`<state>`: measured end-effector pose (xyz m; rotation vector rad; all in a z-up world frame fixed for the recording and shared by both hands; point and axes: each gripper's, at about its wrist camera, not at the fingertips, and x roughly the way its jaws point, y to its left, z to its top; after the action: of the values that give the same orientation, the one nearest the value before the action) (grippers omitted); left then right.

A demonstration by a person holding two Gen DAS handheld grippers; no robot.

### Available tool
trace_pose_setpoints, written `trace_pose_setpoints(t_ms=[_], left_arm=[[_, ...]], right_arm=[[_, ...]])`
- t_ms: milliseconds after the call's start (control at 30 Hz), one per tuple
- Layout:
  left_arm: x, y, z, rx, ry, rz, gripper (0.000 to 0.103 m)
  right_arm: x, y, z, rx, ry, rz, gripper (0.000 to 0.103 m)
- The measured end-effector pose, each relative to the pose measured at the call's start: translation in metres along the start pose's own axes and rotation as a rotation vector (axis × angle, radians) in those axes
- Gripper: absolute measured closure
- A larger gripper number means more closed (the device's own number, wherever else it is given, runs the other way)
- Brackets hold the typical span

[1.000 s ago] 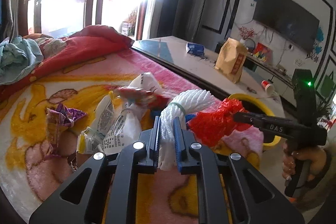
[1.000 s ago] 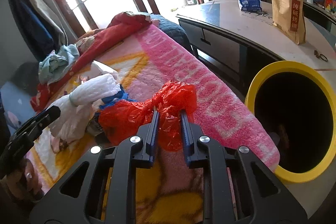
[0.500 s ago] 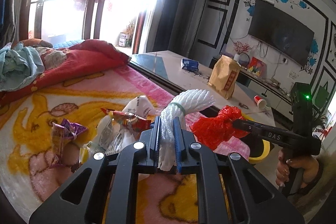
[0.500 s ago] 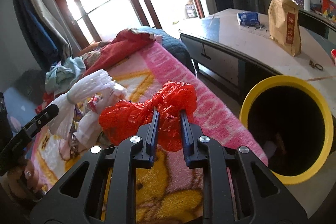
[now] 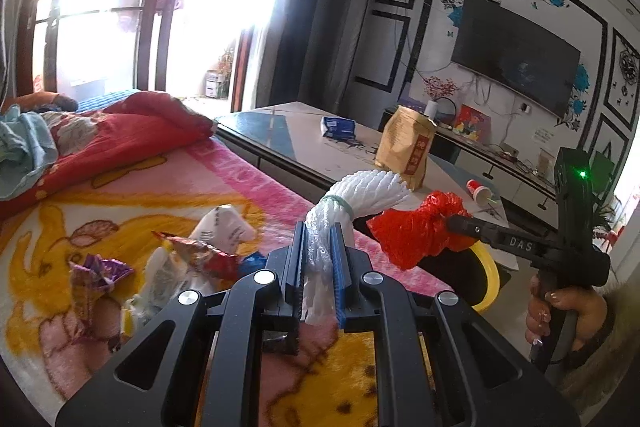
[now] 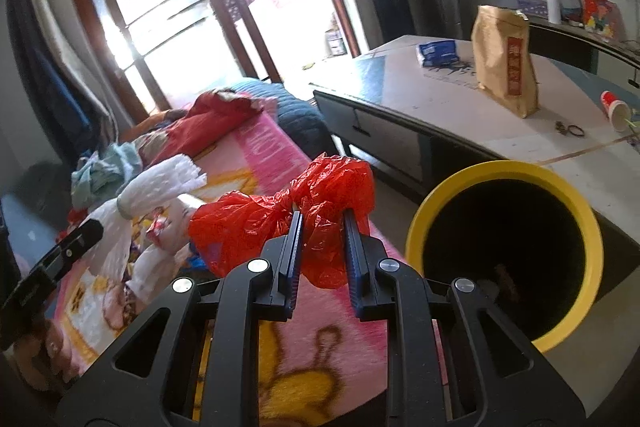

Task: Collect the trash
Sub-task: 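Carry the foam net and red bag over the bin with both tools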

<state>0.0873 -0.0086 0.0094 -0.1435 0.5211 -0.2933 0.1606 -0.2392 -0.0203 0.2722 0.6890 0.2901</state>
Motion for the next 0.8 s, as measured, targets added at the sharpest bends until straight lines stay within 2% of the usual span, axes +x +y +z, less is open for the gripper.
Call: trace_pose_setpoints(t_ms=[800], left_arm=[[0.033,-0.056,0.009,0.103,0.020,-0.110,0.091]], right_arm=[[-0.033,-0.070,0.019,0.125,-0.099,-0.165,0.089]])
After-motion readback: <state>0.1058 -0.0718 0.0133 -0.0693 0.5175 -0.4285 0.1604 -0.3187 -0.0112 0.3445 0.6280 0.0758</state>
